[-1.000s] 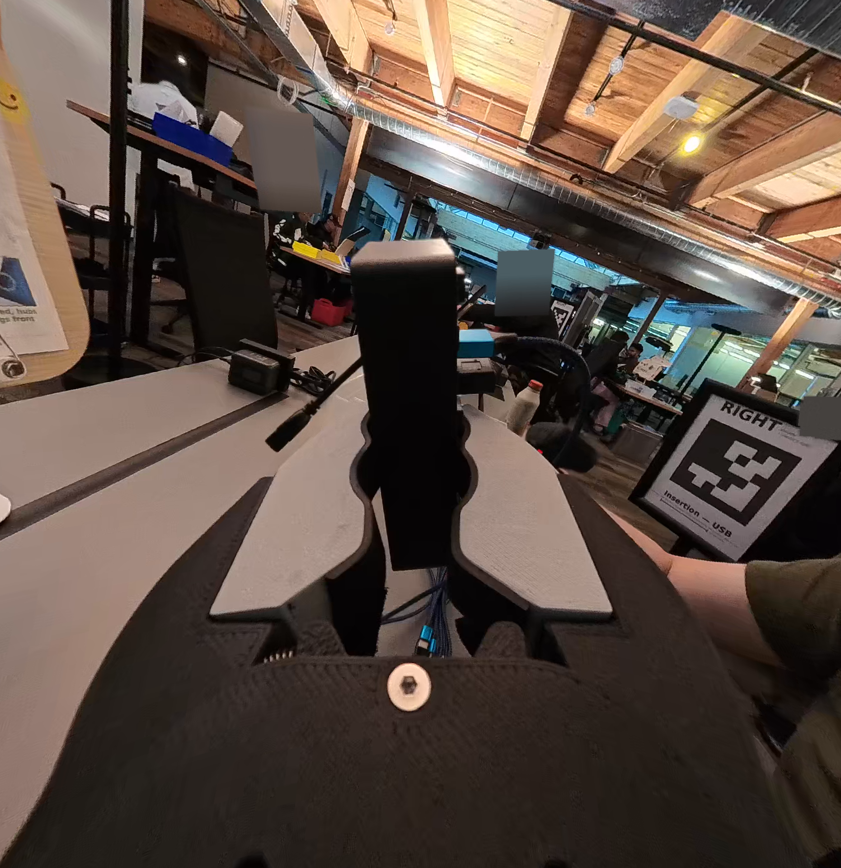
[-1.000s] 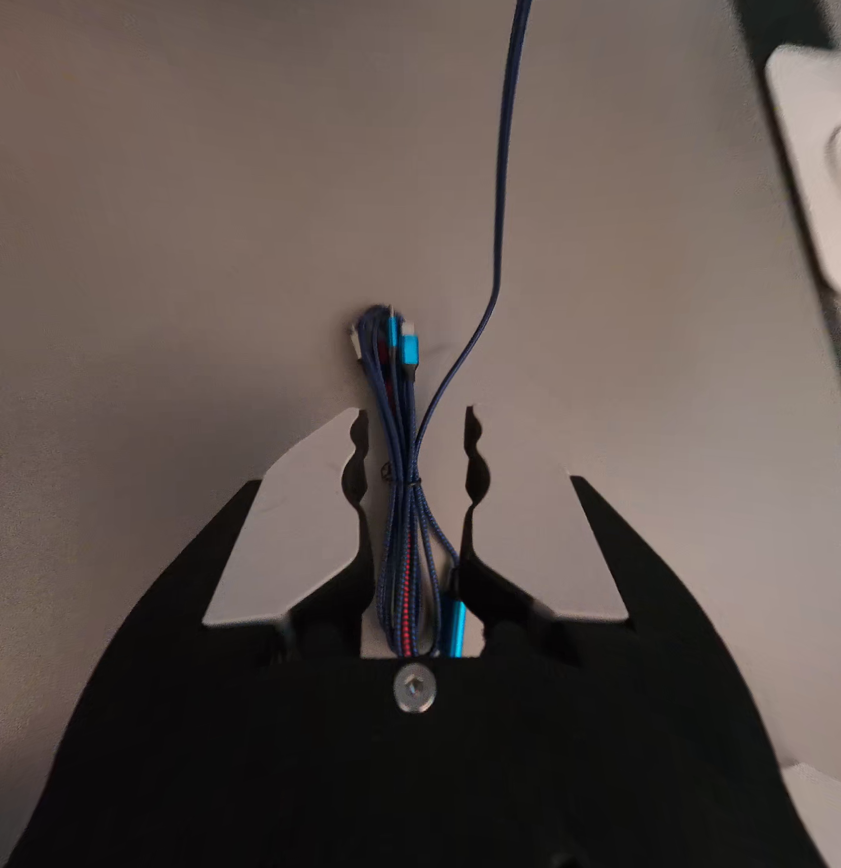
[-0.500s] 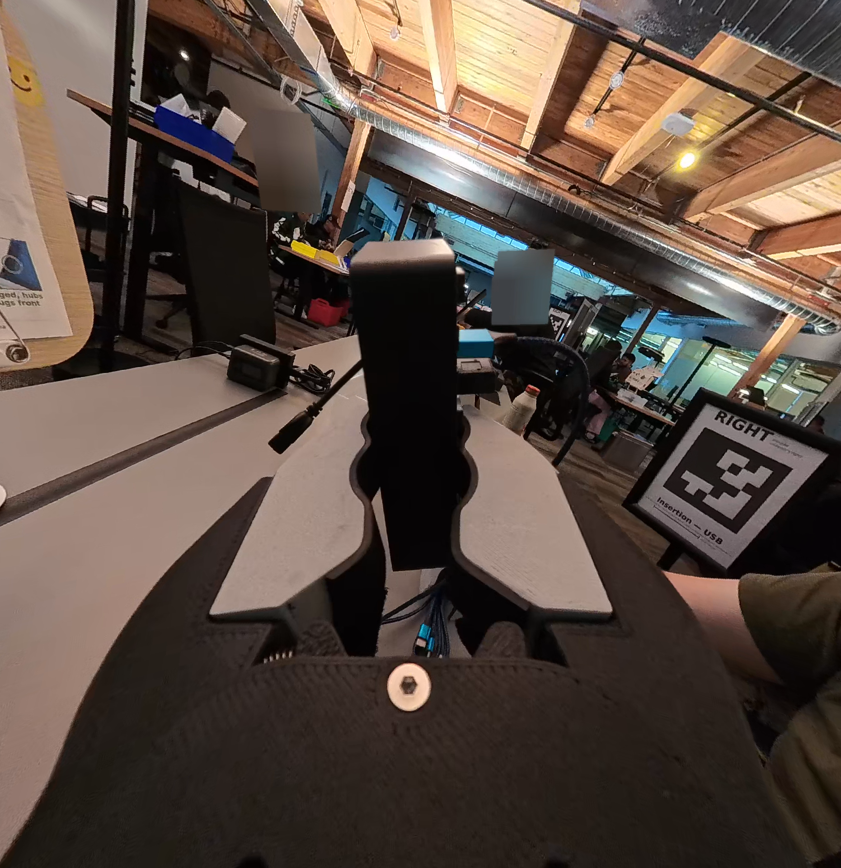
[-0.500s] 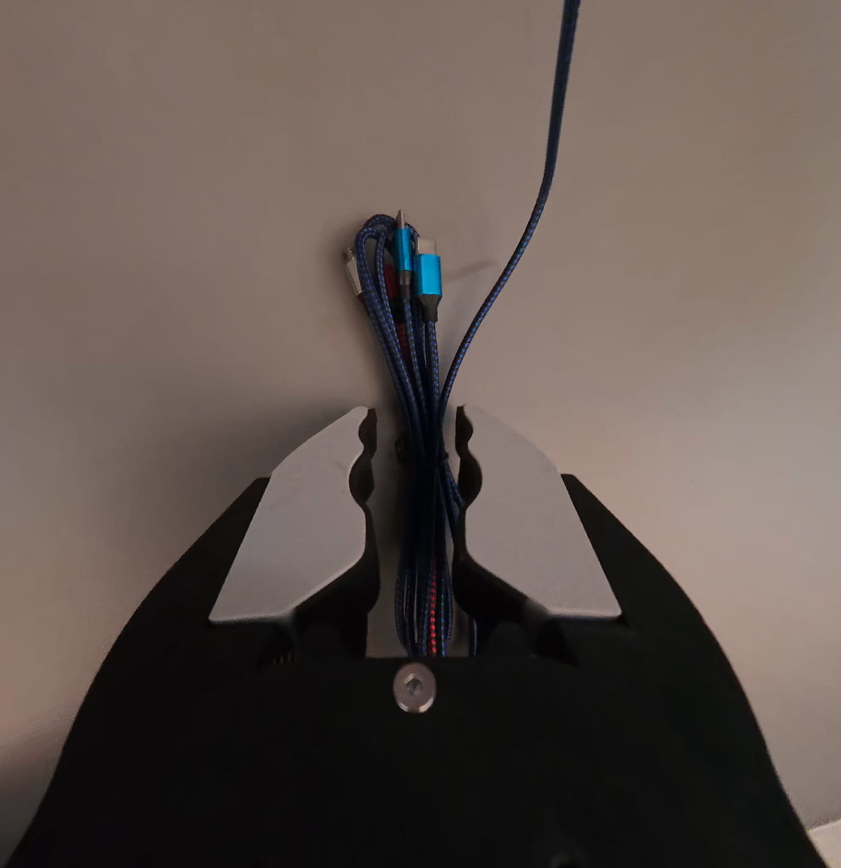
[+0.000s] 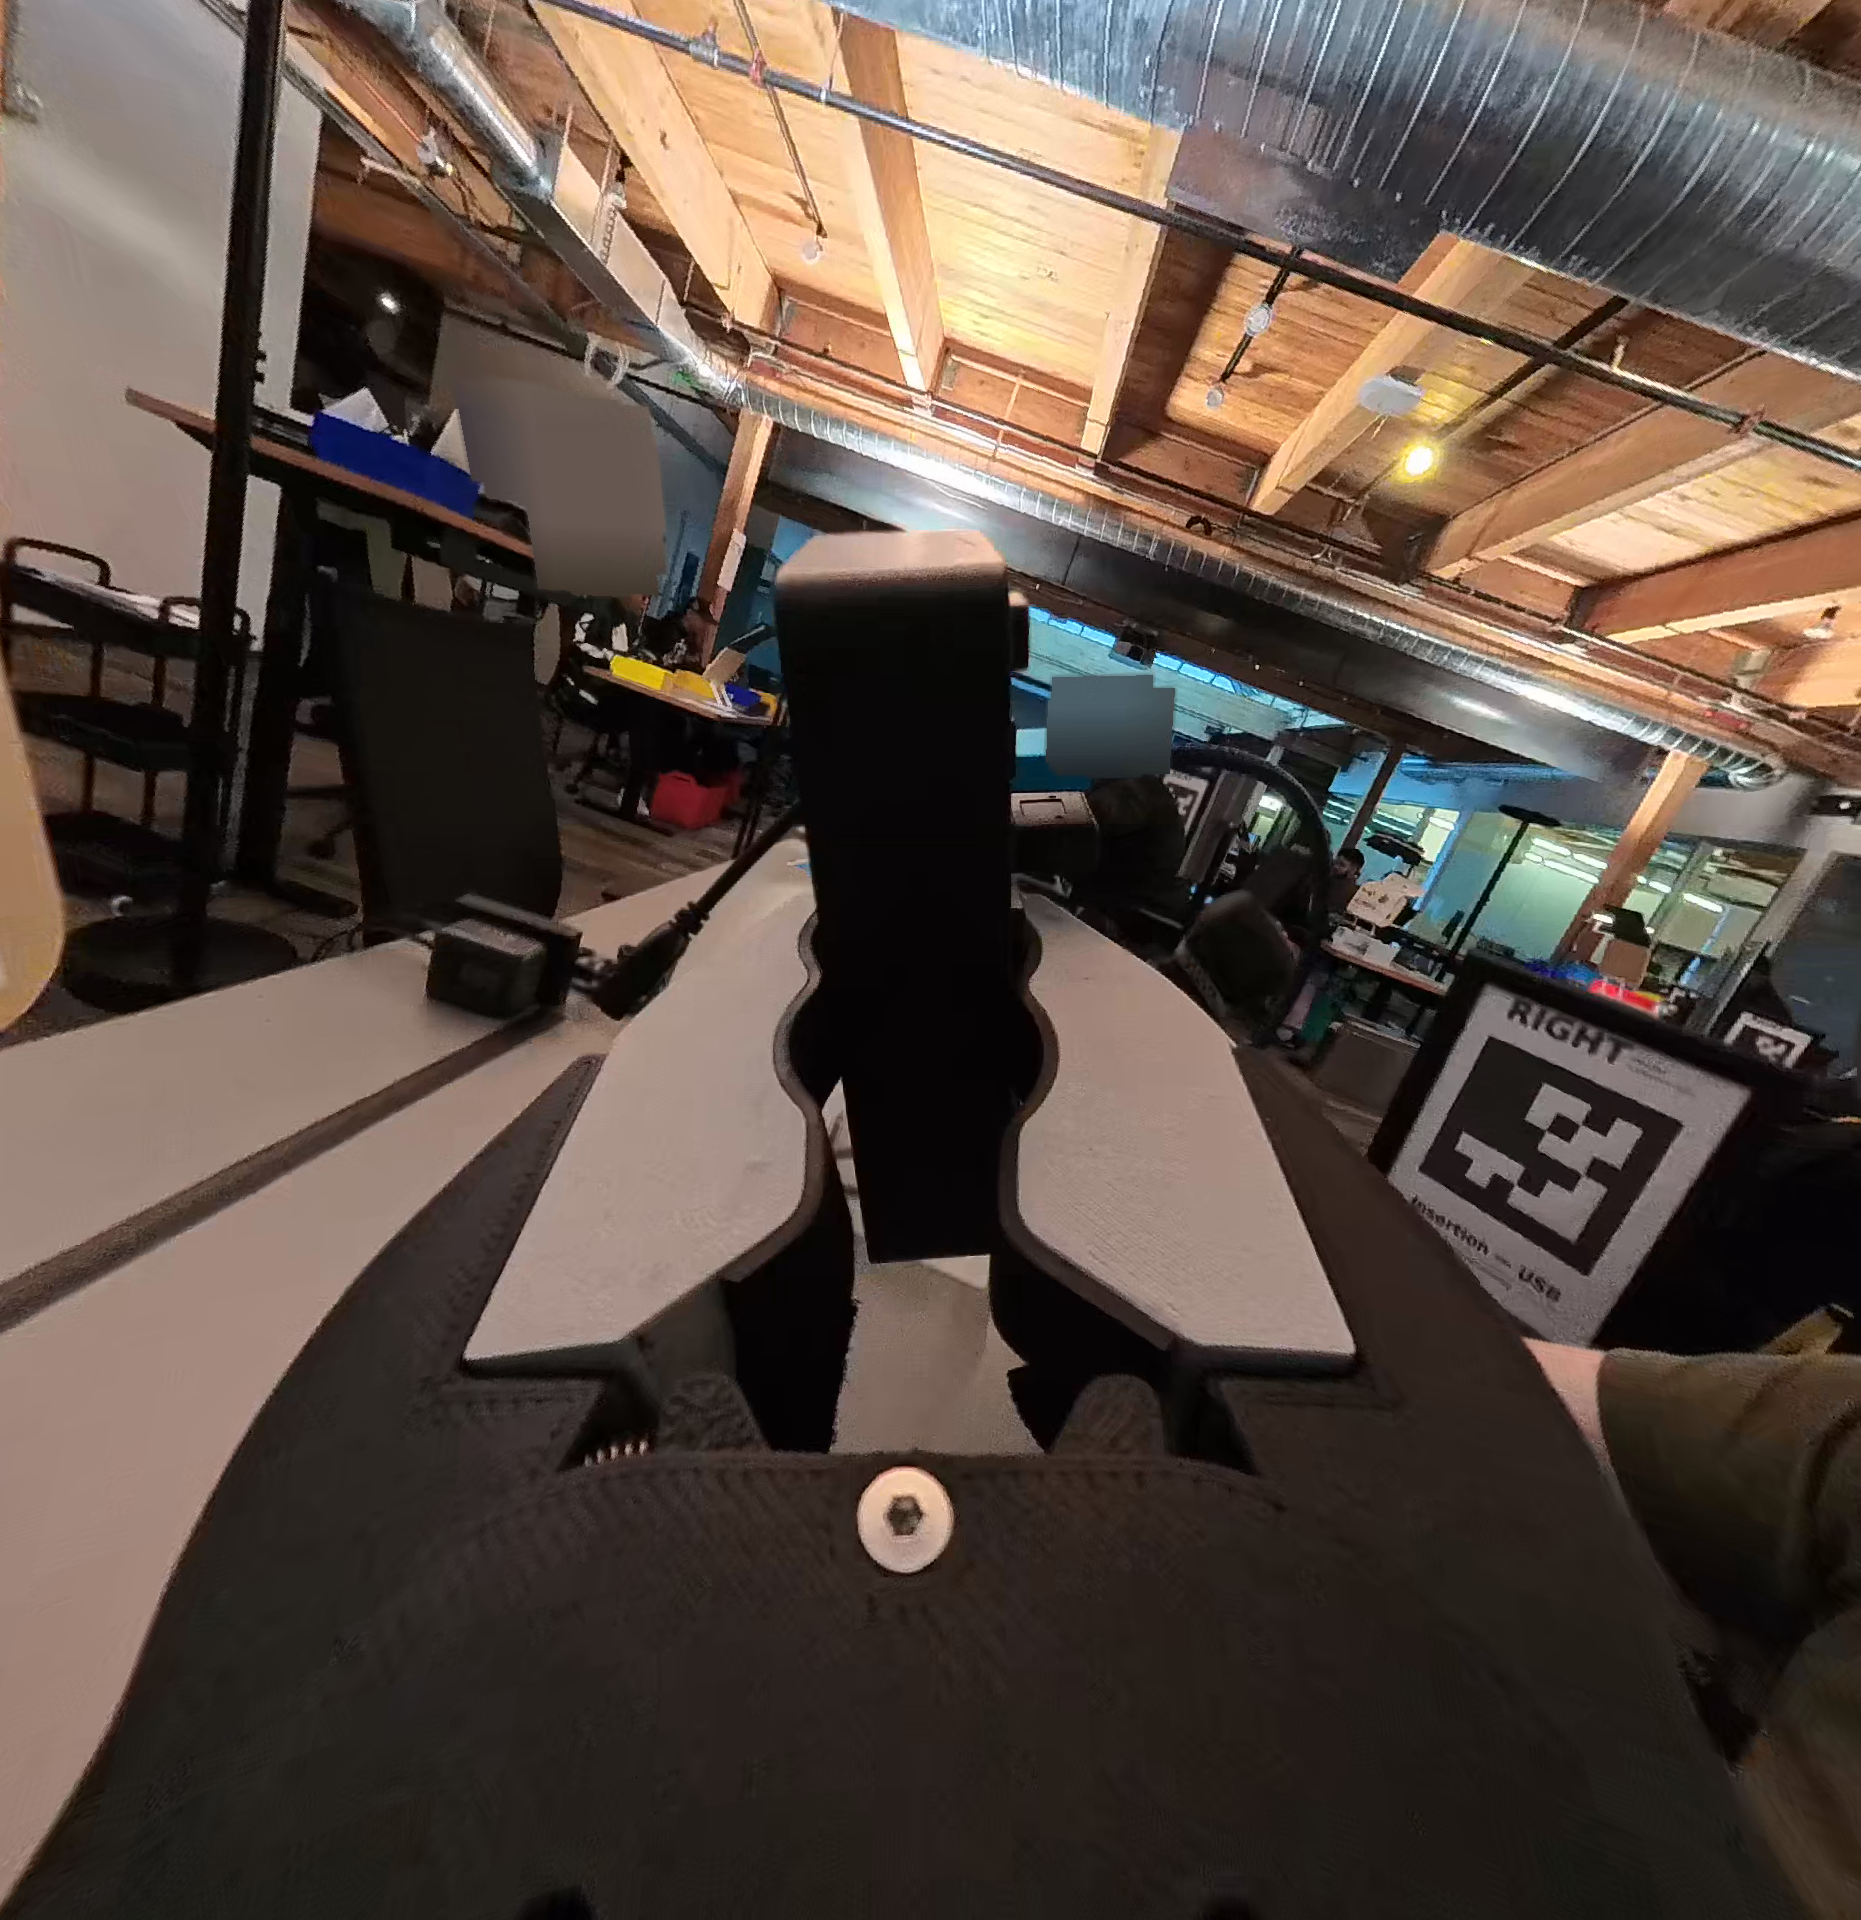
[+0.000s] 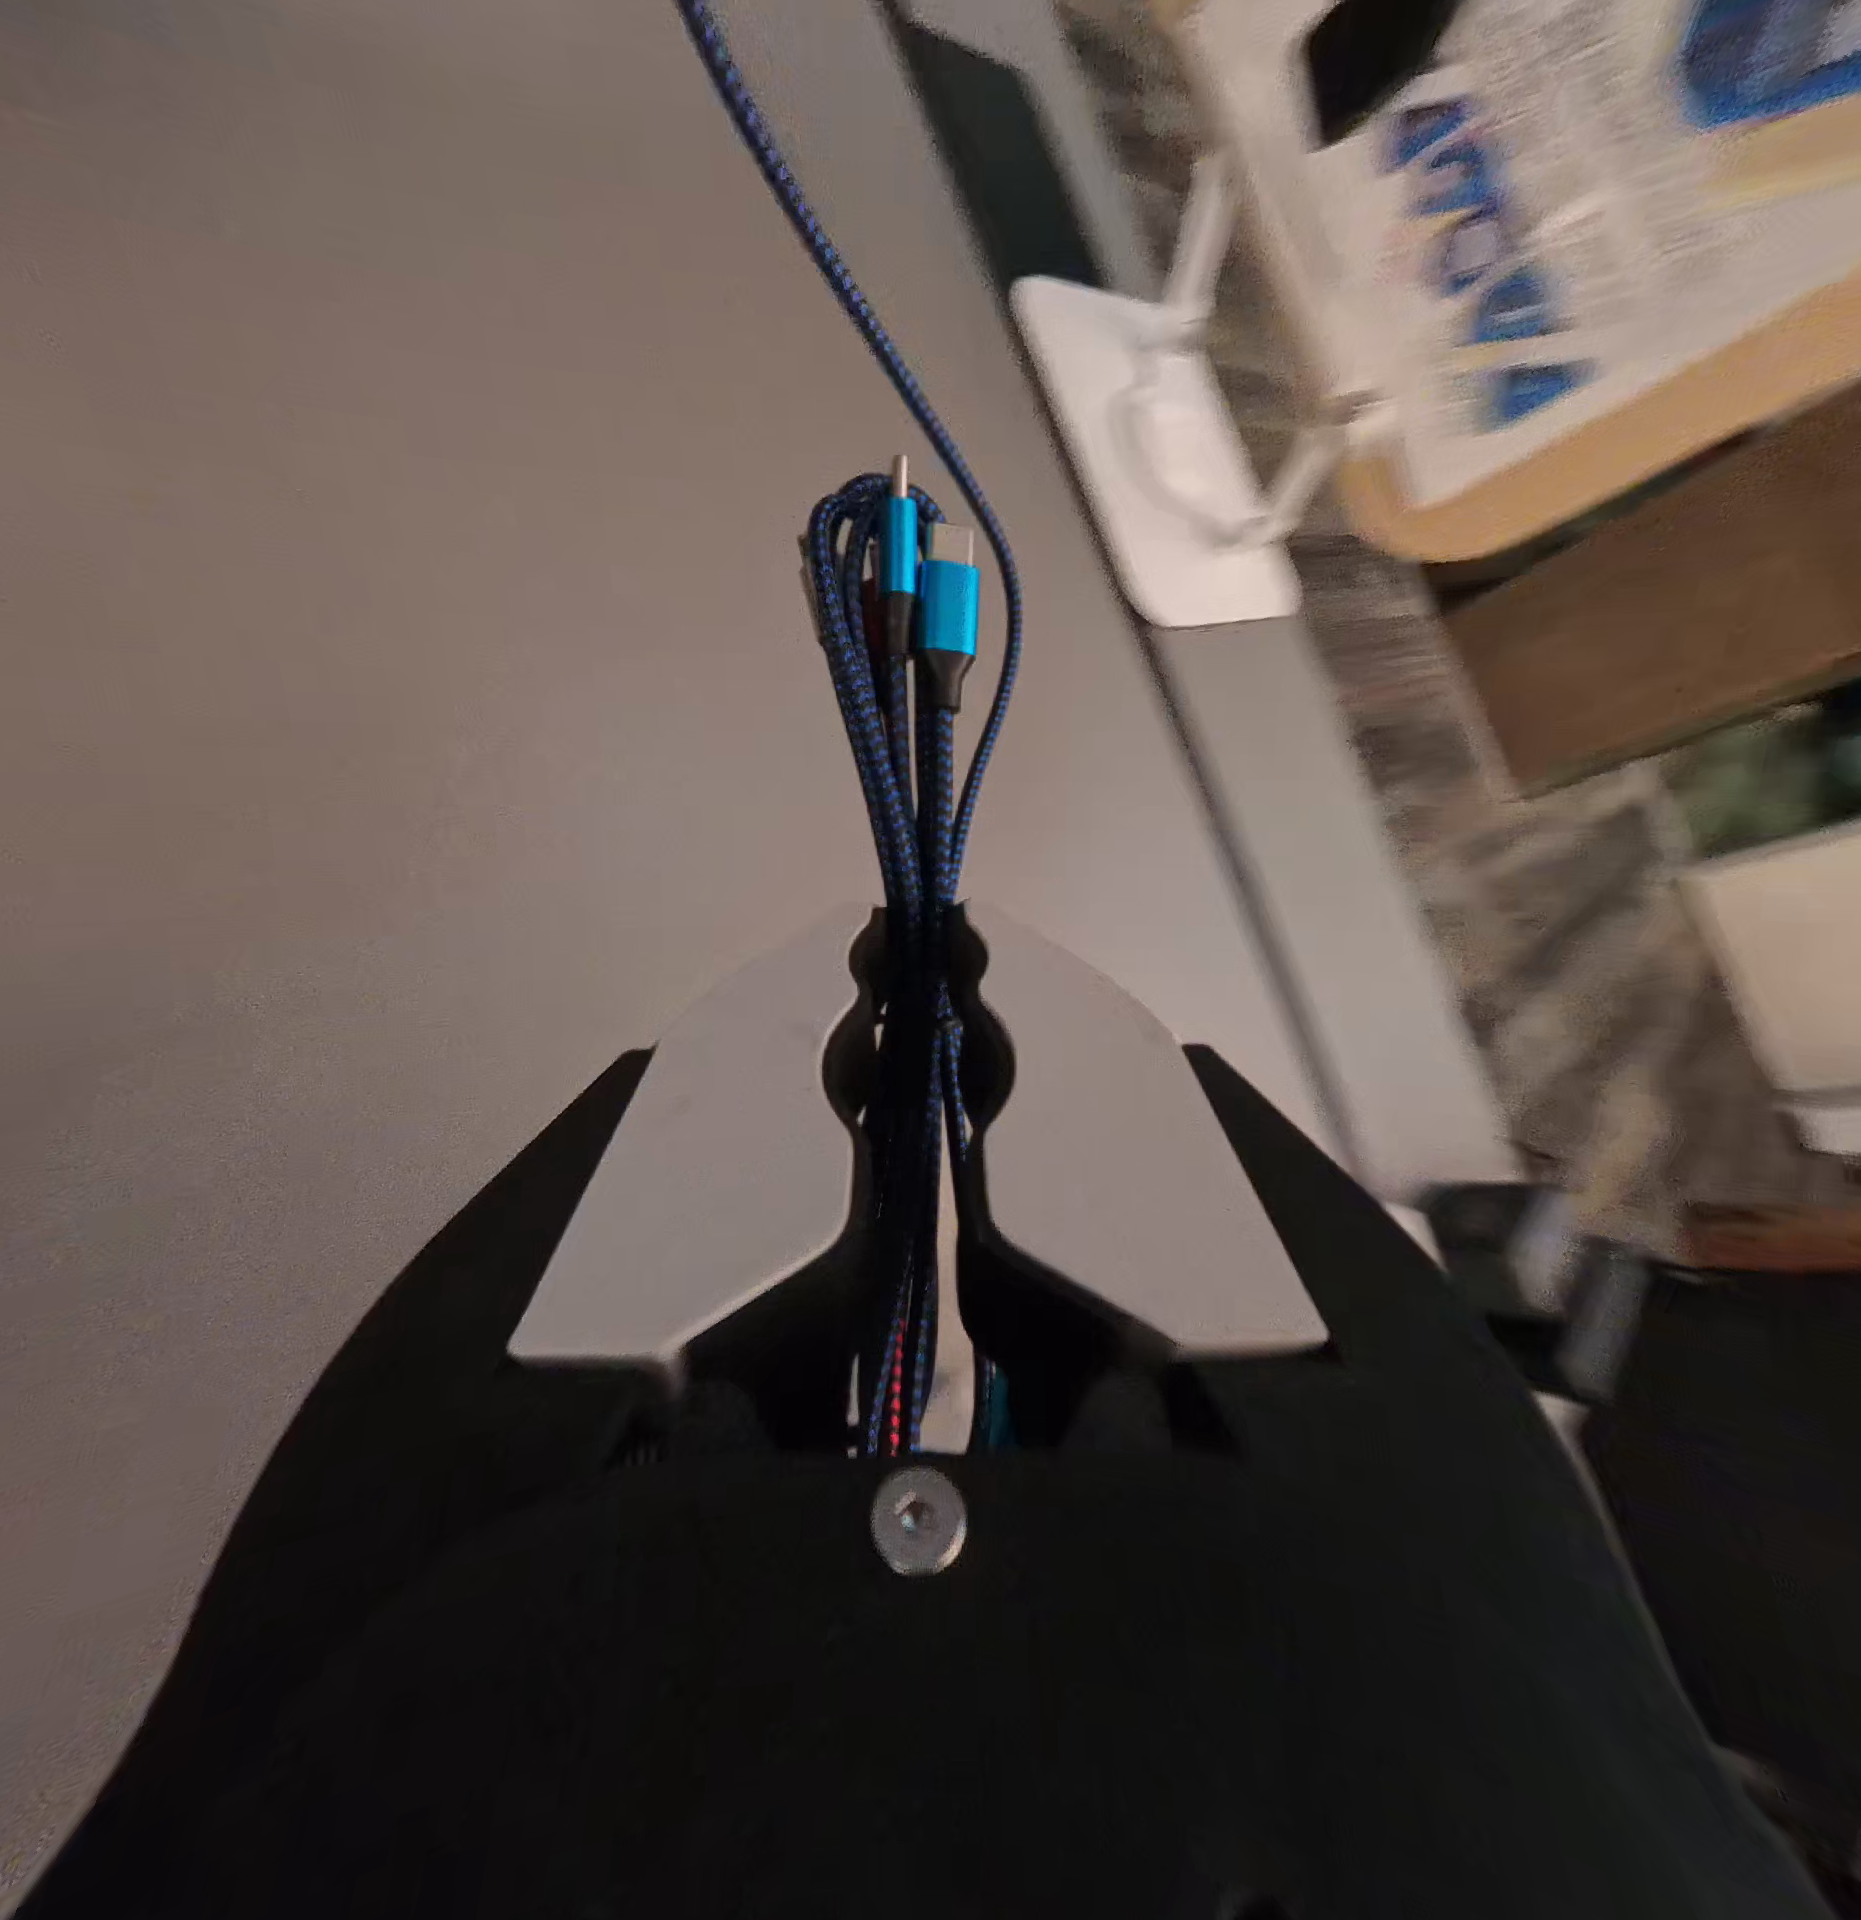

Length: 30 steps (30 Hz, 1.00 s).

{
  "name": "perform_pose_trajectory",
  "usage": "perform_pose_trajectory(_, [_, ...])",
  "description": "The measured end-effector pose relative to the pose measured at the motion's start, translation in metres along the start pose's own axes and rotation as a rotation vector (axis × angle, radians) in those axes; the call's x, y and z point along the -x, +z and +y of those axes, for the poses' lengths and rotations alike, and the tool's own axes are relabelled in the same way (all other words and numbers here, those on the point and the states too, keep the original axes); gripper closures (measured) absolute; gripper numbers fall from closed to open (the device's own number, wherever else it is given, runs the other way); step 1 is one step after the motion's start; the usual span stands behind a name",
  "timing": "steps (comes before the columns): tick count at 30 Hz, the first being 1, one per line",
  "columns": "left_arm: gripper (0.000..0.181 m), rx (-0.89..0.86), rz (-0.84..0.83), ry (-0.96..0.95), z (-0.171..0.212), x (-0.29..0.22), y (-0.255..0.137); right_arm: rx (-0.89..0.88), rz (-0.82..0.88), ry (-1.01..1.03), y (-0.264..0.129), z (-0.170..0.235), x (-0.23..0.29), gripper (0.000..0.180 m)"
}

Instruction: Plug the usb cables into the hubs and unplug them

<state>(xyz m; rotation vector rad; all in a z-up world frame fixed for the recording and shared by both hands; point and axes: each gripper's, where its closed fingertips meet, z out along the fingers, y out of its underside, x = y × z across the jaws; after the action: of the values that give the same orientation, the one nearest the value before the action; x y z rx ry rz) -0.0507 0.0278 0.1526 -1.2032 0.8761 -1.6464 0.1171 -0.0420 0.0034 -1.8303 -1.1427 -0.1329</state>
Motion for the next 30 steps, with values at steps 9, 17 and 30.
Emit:
perform_pose_trajectory(9, [0.153,0.155,0.072,-0.060,0.008,0.004,0.150,0.188,0.094,0.041,-0.061,0.137,-0.138,0.168])
perform_pose_trajectory(17, [0.153,0.323,0.148,-0.236,0.088,0.025,0.263,0.279,0.085,0.278,-0.039,0.243,-0.144,0.158])
perform_pose_trajectory(30, [0.153,0.544,0.287,0.068,0.157,0.019,0.278,-0.600,0.218,0.469,-0.152,0.072,-0.184,0.144])
